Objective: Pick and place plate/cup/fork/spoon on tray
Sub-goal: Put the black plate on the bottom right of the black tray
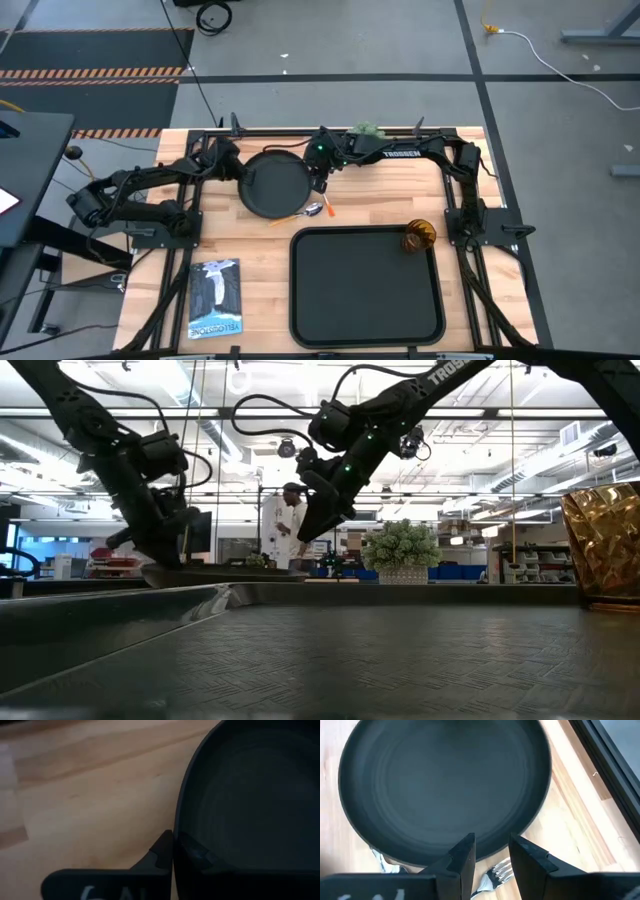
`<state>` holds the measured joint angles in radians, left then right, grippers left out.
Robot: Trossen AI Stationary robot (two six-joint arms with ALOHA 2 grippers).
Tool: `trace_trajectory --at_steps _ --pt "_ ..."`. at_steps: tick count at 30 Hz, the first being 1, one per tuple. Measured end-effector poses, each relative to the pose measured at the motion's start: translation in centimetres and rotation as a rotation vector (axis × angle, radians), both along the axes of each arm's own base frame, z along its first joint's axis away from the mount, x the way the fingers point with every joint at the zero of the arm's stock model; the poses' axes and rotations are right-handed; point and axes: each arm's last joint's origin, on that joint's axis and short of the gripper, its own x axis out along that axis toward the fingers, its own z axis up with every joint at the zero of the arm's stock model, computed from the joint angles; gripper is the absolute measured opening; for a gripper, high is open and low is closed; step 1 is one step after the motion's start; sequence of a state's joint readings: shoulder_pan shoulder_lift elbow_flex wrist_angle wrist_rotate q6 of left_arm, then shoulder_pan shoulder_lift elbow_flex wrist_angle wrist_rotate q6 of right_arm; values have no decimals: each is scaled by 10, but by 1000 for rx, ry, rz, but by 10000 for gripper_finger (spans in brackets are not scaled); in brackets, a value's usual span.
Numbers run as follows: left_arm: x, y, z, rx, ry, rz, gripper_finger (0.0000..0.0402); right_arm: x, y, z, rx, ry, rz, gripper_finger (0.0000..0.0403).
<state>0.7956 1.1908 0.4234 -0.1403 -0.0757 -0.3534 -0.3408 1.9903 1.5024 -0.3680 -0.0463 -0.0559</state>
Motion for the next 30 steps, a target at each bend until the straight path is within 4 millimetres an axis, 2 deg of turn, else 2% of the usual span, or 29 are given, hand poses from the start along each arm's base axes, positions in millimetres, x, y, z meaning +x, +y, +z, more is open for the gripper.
trace_trajectory --at_steps 5,11,18,23,30 --pt "7 5 16 -9 8 -40 15 -7 2 3 6 54 14 125" --pt "11 9 29 -1 6 -84 15 -19 5 29 -7 32 17 125" --pt "12 16 39 -25 -82 -129 15 -34 11 49 -2 46 17 125" --pt "26 4 41 -66 -131 -206 15 -48 17 66 9 71 17 125" --pt "52 -27 43 -94 -171 -287 15 -71 24 83 -14 49 -13 125"
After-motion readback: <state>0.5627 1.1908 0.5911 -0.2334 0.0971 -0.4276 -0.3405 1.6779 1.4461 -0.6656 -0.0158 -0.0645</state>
